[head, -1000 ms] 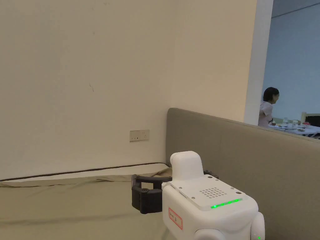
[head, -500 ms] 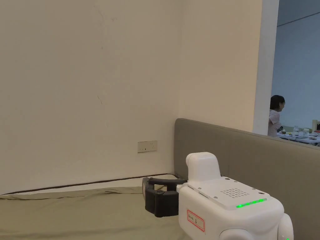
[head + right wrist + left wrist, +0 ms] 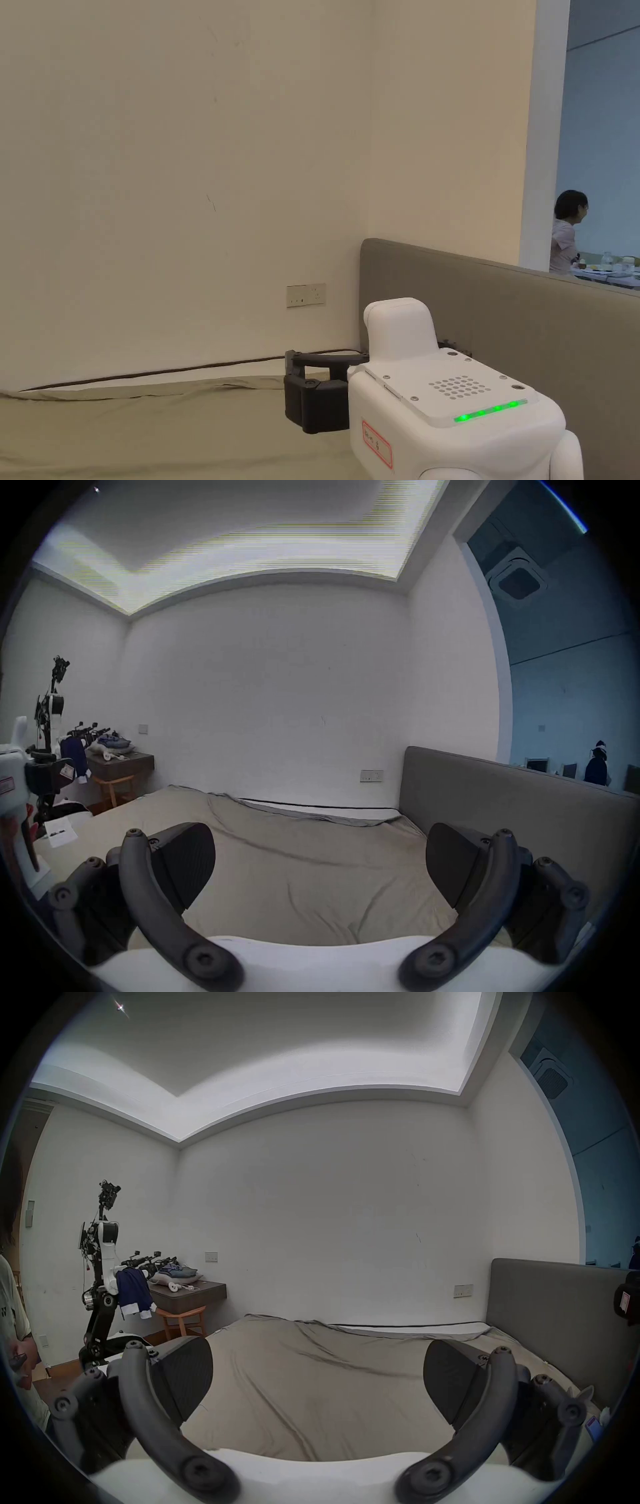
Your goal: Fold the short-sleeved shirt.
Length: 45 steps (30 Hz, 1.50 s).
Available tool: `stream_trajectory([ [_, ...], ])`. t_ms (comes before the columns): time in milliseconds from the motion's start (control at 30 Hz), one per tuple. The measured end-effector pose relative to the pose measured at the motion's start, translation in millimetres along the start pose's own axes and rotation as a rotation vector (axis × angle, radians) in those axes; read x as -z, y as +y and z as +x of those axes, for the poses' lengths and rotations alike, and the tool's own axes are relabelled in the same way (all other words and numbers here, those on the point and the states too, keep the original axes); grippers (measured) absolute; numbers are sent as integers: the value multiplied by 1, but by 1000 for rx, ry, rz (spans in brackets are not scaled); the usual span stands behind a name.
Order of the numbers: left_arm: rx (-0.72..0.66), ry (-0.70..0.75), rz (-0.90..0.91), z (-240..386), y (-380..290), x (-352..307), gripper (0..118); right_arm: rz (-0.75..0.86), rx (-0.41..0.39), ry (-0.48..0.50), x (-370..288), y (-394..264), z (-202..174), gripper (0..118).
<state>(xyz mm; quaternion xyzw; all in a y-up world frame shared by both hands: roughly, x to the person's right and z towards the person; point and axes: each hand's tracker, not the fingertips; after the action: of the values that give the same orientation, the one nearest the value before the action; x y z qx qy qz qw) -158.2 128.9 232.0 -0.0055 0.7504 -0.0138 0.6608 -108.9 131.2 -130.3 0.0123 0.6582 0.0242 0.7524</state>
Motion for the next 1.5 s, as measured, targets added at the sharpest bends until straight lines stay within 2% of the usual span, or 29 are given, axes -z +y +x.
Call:
stream_trajectory([
  [200, -3, 12, -4, -3, 3, -1, 118, -14, 51, 48, -2, 2, 9, 118],
  [367, 0, 9, -5, -4, 4, -3, 118, -2, 40, -26, -3, 2, 10, 118],
  [500, -11, 9, -2, -4, 6, -4, 118, 3, 74, -70, -8, 0, 9, 118],
  [567, -14, 3, -5, -3, 6, -3, 118, -4, 38, -64, -7, -1, 9, 118],
  [633, -10, -2, -12, -2, 6, -3, 118, -26, -38, -61, -4, -1, 8, 118],
  [700, -2, -4, -14, -1, 5, -3, 118, -2, -46, -56, -5, -4, 5, 118],
  [767, 4, 1, -13, 0, 4, -3, 118, 24, -39, -97, -10, -5, -2, 118],
  [867, 14, 12, -15, 0, 4, -2, 118, 174, -19, -87, -19, -10, -5, 118],
  [900, 15, 15, -12, 0, 4, -2, 118, 199, -33, -102, -19, -10, -6, 118],
  [967, 20, 26, -6, -1, 4, -2, 118, 175, -44, -203, -17, -6, -13, 118],
  [1067, 25, 36, -9, 0, 3, -1, 118, 125, 64, -154, -15, -10, -16, 118],
  [1133, 19, 37, -20, 0, 2, 1, 118, 86, 114, -196, -17, -18, -28, 118],
  [1167, 15, 32, -25, 0, 1, 1, 118, 64, 104, -206, -16, -21, -35, 118],
  [1233, 12, 27, -35, 0, 0, 2, 118, 37, 33, -147, -13, -25, -40, 118],
  [1300, 15, 24, -36, 0, -2, 2, 118, 23, -6, -134, -12, -24, -44, 118],
  [1500, 17, 54, 10, -1, -2, -1, 118, 23, 32, -80, -11, -19, -39, 118],
])
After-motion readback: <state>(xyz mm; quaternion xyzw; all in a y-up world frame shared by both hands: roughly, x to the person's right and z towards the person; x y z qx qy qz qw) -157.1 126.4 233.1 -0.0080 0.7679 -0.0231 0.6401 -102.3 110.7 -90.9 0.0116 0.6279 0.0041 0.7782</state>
